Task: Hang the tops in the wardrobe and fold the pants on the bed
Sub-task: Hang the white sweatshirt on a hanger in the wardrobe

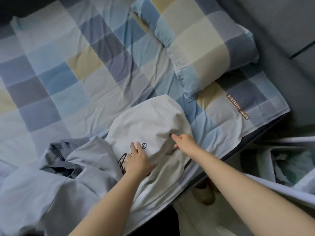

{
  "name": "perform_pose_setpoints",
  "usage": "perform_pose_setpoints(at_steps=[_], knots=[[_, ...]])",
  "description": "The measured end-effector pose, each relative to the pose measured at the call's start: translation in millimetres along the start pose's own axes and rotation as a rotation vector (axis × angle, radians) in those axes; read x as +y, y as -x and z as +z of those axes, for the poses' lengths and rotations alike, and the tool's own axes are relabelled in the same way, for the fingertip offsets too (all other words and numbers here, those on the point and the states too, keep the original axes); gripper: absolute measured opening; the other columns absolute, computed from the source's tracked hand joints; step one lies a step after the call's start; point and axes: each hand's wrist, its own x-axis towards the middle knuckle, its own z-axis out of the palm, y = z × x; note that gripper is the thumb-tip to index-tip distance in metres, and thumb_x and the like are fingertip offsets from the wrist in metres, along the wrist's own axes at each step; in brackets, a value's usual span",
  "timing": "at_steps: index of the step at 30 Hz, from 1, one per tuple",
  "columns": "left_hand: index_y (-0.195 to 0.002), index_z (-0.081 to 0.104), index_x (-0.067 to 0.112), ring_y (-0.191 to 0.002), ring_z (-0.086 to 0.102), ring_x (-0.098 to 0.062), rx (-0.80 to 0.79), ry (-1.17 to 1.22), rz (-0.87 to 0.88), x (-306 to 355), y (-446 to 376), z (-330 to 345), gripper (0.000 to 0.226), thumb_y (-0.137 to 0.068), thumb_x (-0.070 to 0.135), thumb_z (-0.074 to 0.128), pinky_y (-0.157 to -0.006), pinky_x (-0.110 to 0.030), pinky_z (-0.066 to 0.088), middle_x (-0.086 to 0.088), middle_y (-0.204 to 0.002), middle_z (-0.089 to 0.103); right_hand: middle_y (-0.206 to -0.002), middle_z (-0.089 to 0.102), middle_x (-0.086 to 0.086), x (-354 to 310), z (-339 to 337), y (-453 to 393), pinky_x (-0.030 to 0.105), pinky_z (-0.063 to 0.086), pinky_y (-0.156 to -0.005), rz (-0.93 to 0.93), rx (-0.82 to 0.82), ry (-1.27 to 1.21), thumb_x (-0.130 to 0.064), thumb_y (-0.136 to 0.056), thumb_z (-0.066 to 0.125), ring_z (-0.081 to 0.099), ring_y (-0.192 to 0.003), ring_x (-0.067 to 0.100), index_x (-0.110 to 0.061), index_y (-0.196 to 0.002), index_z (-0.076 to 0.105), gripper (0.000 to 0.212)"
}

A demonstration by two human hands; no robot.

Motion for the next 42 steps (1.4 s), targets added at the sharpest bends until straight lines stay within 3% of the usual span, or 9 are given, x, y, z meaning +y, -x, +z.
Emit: perform_pose_setpoints(at_steps=[7,11,15,18,29,32,35,38,42], knots=[[-0.121,0.064,0.010,-0.105,0.059,-0.038,0.320,0.508,-0.027,-5.4,-19.2,22.7,0.035,-0.096,0.007,0.040,-0.083,-0.043,0.047,-0.016,-0.119,0.064,-0.065,0.046,0.002,1.8,34.8,-15.8,0.029,0.035,-0.063,0.010,-0.033,0.035,-0.047,-0.097,0.044,0.044,-0.059,0.015,-0.016,-0.062,0.039,0.046],[-0.086,0.068,0.007,-0.076,0.054,-0.034,0.427,0.885,-0.129,8.9,13.1,4.1,0.025,-0.094,0.007,0.044,-0.059,-0.036,0.035,-0.020,-0.076,0.062,-0.119,0.060,0.011,-17.0,33.7,1.5,0.039,0.047,-0.087,0.179,-0.112,-0.337,-0.060,-0.089,0.048,0.059,-0.107,0.031,-0.013,-0.114,0.056,0.054],[-0.070,0.065,0.022,-0.059,0.045,-0.005,0.449,1.079,0.054,31.4,67.8,-24.4,0.030,-0.092,0.009,0.051,-0.055,-0.026,0.035,0.010,-0.057,0.056,-0.093,0.067,0.001,-46.8,21.9,31.3,0.035,0.046,-0.070,0.177,-0.113,-0.666,-0.038,-0.085,0.064,0.065,-0.083,0.023,-0.021,-0.089,0.061,0.018],[-0.072,0.068,0.033,-0.053,0.043,0.000,0.410,1.132,0.167,51.9,113.9,-47.6,0.034,-0.094,0.013,0.053,-0.050,-0.019,0.030,0.019,-0.054,0.054,-0.094,0.065,0.008,-67.1,8.7,65.3,0.030,0.047,-0.060,0.107,0.010,-0.723,-0.011,-0.085,0.061,0.063,-0.076,0.026,-0.017,-0.104,0.060,0.019],[-0.103,0.073,0.046,-0.086,0.065,0.001,0.317,1.154,0.538,54.4,273.3,-157.8,0.044,-0.090,0.008,0.055,-0.074,-0.018,0.048,0.011,-0.095,0.075,-0.103,0.064,0.024,-139.8,-78.8,259.8,0.053,0.054,-0.085,-0.182,0.142,-1.068,0.011,-0.094,0.040,0.065,-0.093,0.038,-0.008,-0.092,0.064,0.031],[-0.092,0.078,0.034,-0.091,0.071,-0.004,0.198,1.312,0.579,43.4,304.9,-185.7,0.034,-0.078,0.010,0.059,-0.070,-0.010,0.049,0.014,-0.095,0.075,-0.105,0.066,0.020,-149.9,-96.7,310.5,0.040,0.057,-0.078,-0.271,0.210,-1.034,0.008,-0.094,0.044,0.066,-0.094,0.031,-0.013,-0.090,0.067,0.031],[-0.089,0.076,0.022,-0.081,0.073,-0.008,0.390,1.315,0.447,24.6,316.4,-202.8,0.038,-0.078,-0.009,0.057,-0.067,-0.007,0.048,0.003,-0.098,0.075,-0.092,0.071,0.004,-155.7,-113.6,364.1,0.029,0.057,-0.072,-0.440,0.337,-0.849,0.006,-0.093,0.044,0.067,-0.085,0.017,-0.019,-0.083,0.068,0.036],[-0.106,0.061,0.029,-0.101,0.065,-0.012,0.451,1.091,0.420,14.7,317.2,-212.1,0.040,-0.082,-0.003,0.065,-0.090,-0.031,0.053,0.008,-0.117,0.064,-0.052,0.057,-0.025,-162.1,-125.9,417.3,0.005,0.037,-0.048,-0.606,0.495,-0.592,0.005,-0.090,0.044,0.051,-0.048,-0.006,-0.026,-0.079,0.068,0.040],[-0.145,0.035,0.018,-0.127,0.049,-0.023,0.382,0.816,0.564,18.4,330.3,-217.0,0.077,-0.081,0.019,0.078,-0.105,-0.047,0.042,-0.002,-0.139,0.047,-0.060,0.064,-0.021,-166.6,-134.2,488.4,0.006,0.038,-0.054,-0.711,0.613,-0.546,0.002,-0.089,0.047,0.054,-0.056,-0.007,-0.027,-0.076,0.070,0.039]])
